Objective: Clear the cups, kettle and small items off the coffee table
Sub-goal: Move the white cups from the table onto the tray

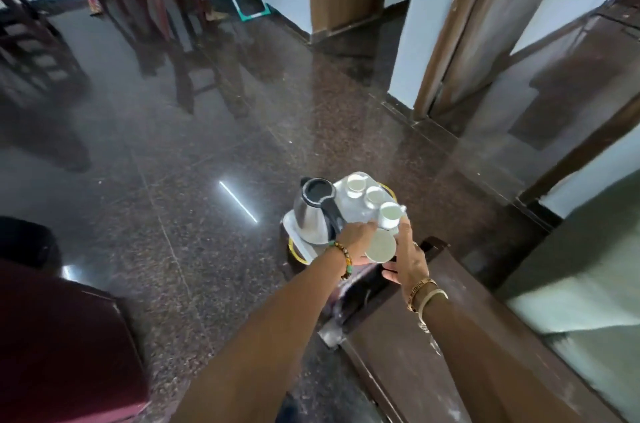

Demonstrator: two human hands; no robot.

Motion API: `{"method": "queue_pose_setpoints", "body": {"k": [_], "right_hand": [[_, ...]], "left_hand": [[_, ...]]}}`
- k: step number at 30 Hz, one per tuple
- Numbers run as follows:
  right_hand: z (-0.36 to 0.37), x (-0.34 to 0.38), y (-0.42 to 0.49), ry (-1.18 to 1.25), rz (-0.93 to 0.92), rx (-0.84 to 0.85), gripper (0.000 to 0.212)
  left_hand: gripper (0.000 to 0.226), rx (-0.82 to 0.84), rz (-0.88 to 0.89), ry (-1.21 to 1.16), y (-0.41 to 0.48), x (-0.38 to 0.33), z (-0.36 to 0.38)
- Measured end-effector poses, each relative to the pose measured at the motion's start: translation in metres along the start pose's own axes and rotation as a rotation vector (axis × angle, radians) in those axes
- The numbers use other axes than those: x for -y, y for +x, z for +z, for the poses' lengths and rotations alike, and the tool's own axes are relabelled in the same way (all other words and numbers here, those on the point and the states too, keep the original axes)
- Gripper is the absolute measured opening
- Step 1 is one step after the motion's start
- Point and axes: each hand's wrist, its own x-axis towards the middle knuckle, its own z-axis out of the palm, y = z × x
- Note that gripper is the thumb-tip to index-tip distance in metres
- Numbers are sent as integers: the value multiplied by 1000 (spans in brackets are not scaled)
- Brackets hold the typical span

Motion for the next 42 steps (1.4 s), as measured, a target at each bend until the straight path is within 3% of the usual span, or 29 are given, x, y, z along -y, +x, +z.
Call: {"method": "queue_pose_setpoints", "body": {"k": [2, 7, 11, 13, 15, 19, 26, 29, 33, 39, 42], "right_hand": [[26, 8, 2, -11, -31, 36, 93], [58, 26, 15, 32, -16, -15, 80], [53, 32, 30, 1, -11, -58, 94], [46, 36, 43, 10, 1, -81, 94], [41, 41, 56, 8, -3, -83, 95], [40, 60, 82, 26, -53, -72, 87], [47, 87, 135, 7, 22, -28, 102], [57, 94, 154, 14, 56, -38, 107], [73, 95, 184, 0, 81, -87, 94], [107, 80, 224, 104, 218, -185, 91], [125, 65, 243, 159, 278, -211, 84]], "left_hand": [[51, -31, -24, -60, 0, -7, -28], [53, -29, -14, -80, 27, -25, -58], [44, 27, -58, -105, 52, -29, -50], [32, 92, -128, -173, 65, -34, -42], [34, 125, -147, -191, 78, -42, -37], [27, 87, -114, -144, 106, -65, -30], [19, 57, -141, -109, 161, -91, -30], [24, 75, -165, -57, 186, -101, -40], [38, 112, -158, 88, 231, -107, -52], [47, 223, -202, 378, 290, -103, -68], [42, 323, -215, 471, 315, -96, -77]]}}
